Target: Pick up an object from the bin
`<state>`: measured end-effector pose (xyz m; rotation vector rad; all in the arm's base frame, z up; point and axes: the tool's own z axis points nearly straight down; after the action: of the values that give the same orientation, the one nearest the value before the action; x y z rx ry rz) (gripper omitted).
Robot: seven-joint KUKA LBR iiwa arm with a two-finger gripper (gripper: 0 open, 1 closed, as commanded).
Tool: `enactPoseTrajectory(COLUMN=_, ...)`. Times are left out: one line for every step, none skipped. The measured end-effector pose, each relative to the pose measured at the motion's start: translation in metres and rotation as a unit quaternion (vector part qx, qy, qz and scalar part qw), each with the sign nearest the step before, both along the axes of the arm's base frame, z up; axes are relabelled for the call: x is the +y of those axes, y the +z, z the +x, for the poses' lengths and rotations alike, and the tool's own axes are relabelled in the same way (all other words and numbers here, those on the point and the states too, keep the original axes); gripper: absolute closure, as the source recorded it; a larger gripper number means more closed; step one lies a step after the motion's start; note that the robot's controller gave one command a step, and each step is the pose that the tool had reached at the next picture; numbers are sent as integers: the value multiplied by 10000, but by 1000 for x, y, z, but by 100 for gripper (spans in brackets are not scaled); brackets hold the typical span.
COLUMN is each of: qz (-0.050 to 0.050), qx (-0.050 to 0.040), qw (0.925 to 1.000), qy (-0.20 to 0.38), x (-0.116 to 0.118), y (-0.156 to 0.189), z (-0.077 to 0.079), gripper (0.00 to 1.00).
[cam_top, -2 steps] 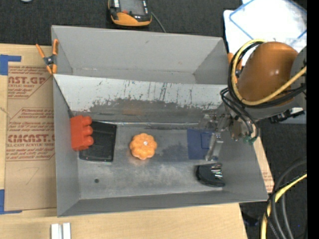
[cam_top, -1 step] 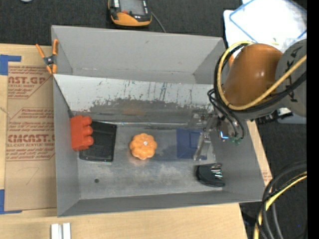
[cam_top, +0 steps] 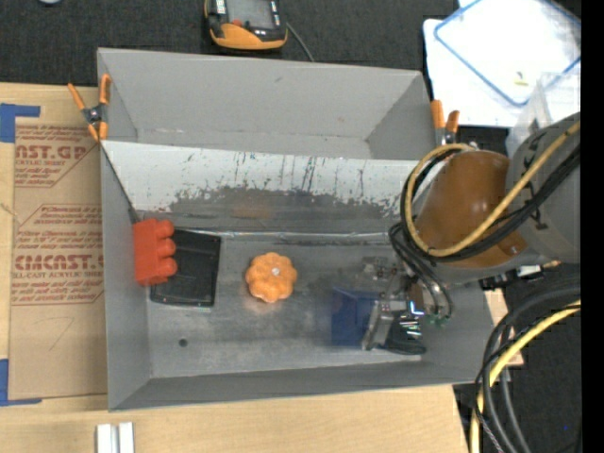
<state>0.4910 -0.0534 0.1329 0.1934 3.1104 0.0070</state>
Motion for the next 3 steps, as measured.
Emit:
enactPoseTrajectory(qz=0, qx=-148, qw=9999, qy=-51, x=24, y=45, z=47, gripper=100)
enactPoseTrajectory(qz=2, qx=70, qw=9999, qy=-111, x=12, y=-9, z=13, gripper=100)
enactPoseTrajectory(qz=18, qx=-162, qw=9993, qy=-333, x=37, y=-14, z=59, gripper=100)
